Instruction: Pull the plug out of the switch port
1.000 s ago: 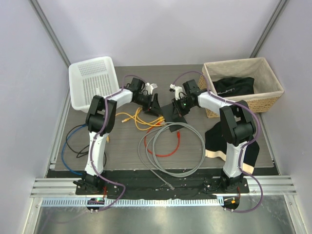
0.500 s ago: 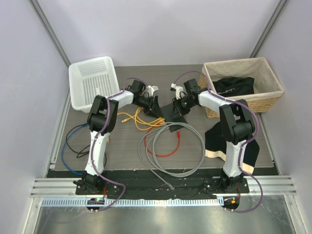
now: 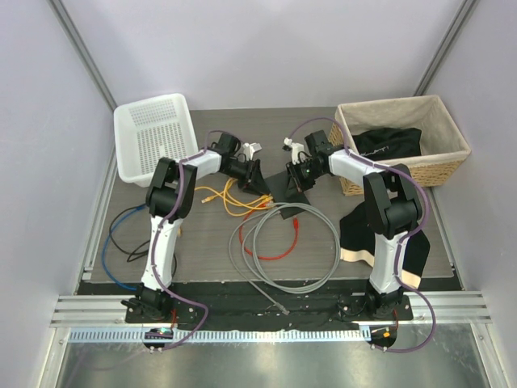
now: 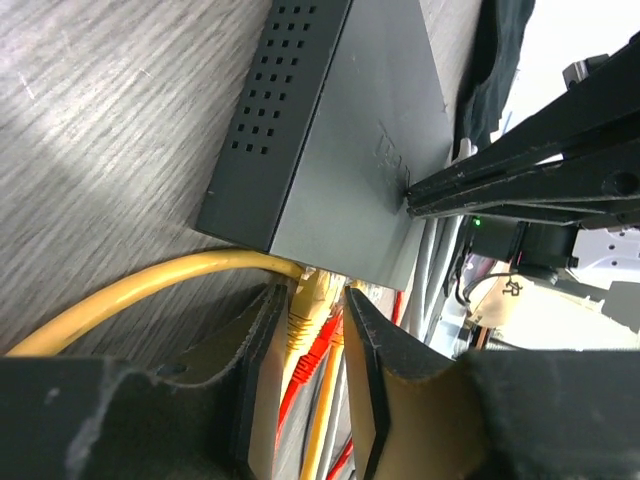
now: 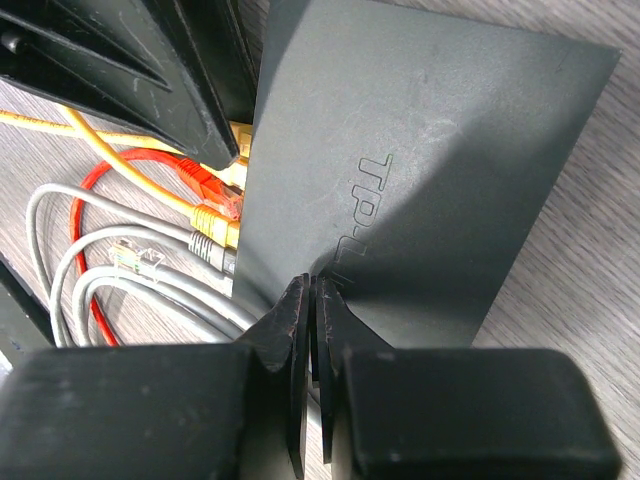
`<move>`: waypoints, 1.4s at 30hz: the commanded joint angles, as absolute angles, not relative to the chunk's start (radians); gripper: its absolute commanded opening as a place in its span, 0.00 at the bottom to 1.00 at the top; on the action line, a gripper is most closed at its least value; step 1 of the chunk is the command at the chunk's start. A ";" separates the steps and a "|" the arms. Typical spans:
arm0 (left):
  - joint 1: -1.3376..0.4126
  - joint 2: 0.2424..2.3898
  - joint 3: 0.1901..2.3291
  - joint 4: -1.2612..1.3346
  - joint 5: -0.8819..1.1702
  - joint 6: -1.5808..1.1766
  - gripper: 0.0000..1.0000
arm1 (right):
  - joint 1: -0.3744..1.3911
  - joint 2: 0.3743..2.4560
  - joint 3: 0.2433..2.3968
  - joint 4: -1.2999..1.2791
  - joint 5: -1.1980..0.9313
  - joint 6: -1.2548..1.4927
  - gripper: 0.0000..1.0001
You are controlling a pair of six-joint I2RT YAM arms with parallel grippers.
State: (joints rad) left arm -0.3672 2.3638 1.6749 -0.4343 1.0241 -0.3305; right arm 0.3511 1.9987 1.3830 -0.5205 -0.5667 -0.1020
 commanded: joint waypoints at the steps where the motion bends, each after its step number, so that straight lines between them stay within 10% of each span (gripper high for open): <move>1: -0.411 2.404 1.690 -0.414 0.925 -0.337 0.31 | 0.368 2.100 1.345 -0.554 -0.469 -0.123 0.09; 11: -0.442 2.411 1.723 -0.463 0.784 -0.334 0.20 | 0.370 2.108 1.347 -0.552 -0.474 -0.118 0.09; 15: -0.448 2.410 1.732 -0.483 0.750 -0.328 0.00 | 0.371 2.109 1.350 -0.552 -0.476 -0.118 0.09; 42: -0.462 2.447 1.879 -0.689 0.628 -0.117 0.00 | 0.373 2.117 1.359 -0.549 -0.476 -0.118 0.09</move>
State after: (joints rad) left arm -0.4191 2.3768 1.8282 -0.6632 0.8223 -0.2146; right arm 0.3485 2.0109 1.3979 -0.5362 -0.5751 -0.0975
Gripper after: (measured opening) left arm 0.187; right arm 0.088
